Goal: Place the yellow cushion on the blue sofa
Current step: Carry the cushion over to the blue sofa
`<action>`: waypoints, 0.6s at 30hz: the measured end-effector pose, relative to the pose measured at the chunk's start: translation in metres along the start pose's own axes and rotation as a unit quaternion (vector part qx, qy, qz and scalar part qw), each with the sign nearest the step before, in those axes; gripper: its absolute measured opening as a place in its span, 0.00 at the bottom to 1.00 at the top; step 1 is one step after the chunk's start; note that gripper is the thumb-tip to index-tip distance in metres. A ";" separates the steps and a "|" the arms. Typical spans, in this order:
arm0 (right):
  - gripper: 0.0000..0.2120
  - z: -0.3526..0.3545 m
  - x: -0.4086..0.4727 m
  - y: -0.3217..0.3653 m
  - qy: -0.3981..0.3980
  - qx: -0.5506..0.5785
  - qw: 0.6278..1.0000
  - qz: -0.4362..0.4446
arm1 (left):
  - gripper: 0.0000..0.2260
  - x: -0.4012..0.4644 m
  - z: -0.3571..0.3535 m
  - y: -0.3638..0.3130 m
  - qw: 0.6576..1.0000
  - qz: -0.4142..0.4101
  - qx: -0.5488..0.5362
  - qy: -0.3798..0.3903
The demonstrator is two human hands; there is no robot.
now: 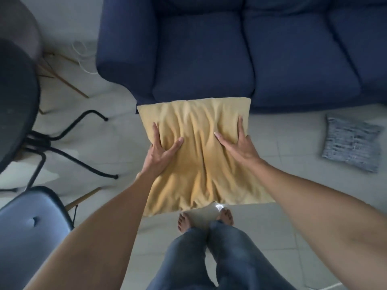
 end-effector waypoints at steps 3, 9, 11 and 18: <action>0.55 0.030 -0.031 0.041 -0.026 0.009 0.999 0.039 | 0.56 -0.020 0.028 -0.052 0.999 -0.033 0.017 -0.015; 0.54 0.089 -0.087 0.111 -0.095 0.054 0.987 0.117 | 0.56 -0.057 0.080 -0.163 0.986 -0.153 0.050 -0.051; 0.52 0.105 -0.106 0.134 -0.127 0.061 0.979 0.147 | 0.56 -0.070 0.095 -0.199 0.975 -0.197 0.070 -0.072; 0.50 0.161 -0.156 0.201 -0.203 0.087 0.942 0.254 | 0.55 -0.107 0.138 -0.289 0.947 -0.281 0.100 -0.121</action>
Point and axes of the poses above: each hand's wrist, its own x-axis towards the middle knuckle, its own z-axis out of the back of the hand, y = z × x, the point moved 1 cm from there along x, towards the middle knuckle, and after that the axes turned 15 degrees about y, right-handed, at the moved point
